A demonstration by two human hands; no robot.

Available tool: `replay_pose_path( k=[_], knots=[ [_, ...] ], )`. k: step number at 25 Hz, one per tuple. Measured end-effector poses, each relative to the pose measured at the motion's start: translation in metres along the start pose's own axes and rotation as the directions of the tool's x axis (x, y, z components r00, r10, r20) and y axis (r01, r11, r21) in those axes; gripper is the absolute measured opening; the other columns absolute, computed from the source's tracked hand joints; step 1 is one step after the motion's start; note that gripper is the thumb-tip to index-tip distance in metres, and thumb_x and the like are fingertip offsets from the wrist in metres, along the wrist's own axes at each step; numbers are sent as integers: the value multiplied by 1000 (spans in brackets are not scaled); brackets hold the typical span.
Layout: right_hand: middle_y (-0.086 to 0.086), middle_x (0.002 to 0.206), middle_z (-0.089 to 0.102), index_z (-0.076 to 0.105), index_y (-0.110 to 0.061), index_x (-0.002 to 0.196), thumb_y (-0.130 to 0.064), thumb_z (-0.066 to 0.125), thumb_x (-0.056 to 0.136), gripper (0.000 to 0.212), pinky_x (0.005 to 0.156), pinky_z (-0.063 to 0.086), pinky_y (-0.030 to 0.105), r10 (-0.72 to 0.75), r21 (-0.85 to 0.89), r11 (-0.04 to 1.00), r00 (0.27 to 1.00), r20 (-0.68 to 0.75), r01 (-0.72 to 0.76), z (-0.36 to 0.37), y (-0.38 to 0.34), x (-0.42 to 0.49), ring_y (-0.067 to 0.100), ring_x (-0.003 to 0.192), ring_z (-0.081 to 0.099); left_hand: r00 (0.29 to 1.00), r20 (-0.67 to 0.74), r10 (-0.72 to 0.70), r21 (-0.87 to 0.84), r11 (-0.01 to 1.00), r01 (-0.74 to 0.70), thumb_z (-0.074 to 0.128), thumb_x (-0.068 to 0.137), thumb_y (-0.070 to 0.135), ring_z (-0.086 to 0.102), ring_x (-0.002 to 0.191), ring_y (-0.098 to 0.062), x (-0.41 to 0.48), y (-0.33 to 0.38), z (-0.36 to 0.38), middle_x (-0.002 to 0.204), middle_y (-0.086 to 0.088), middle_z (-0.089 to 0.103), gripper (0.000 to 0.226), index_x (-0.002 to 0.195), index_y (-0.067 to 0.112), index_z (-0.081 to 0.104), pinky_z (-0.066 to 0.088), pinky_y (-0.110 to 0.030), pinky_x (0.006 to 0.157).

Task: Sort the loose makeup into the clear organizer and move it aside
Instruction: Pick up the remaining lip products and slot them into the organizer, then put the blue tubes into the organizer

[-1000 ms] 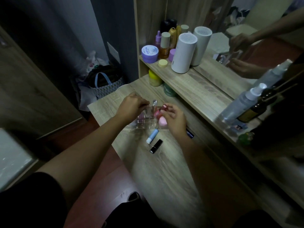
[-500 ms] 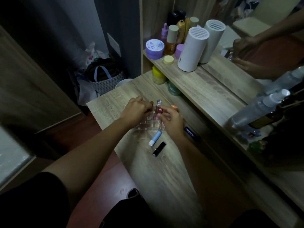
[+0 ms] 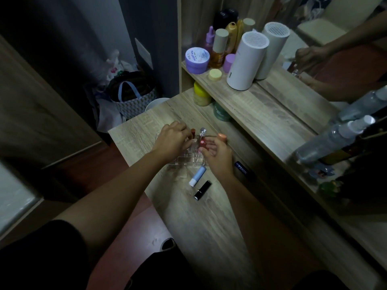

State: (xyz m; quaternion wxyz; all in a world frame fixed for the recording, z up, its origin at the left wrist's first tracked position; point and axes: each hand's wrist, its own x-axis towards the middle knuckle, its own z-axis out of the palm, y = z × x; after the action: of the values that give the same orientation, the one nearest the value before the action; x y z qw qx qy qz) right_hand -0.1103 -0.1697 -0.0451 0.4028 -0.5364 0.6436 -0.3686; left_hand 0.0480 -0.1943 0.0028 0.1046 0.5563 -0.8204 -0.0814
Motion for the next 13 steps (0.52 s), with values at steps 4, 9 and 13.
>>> replay_pose_path(
  k=[4, 9, 13],
  knots=[
    [4, 109, 68, 61, -9, 111, -3, 69, 80, 32, 79, 53, 15, -18, 43, 999, 1000, 11, 18, -7, -3, -5, 6, 93, 64, 998, -54, 14, -38, 999, -16, 61, 88, 27, 55, 97, -31, -4, 4, -6, 100, -15, 62, 26, 101, 5, 66, 43, -41, 81],
    [9, 106, 67, 63, -7, 106, -5, 60, 87, 20, 77, 45, 18, -42, -208, 978, 981, -190, 2, -30, 9, -19, 14, 91, 62, 979, -147, 141, -189, 968, -168, 64, 83, 13, 60, 77, -29, -33, 17, 1, 79, -19, 65, 14, 82, -1, 67, 50, -41, 71],
    [14, 126, 54, 52, -9, 123, -9, 46, 92, 31, 99, 41, 35, 41, -720, 680, 988, -148, -136, -59, 49, -34, 27, 115, 51, 952, 133, 277, -228, 943, -242, 58, 85, 2, 62, 71, -32, -61, 35, 35, 82, -23, 64, 9, 85, -3, 66, 53, -37, 65]
  ],
)
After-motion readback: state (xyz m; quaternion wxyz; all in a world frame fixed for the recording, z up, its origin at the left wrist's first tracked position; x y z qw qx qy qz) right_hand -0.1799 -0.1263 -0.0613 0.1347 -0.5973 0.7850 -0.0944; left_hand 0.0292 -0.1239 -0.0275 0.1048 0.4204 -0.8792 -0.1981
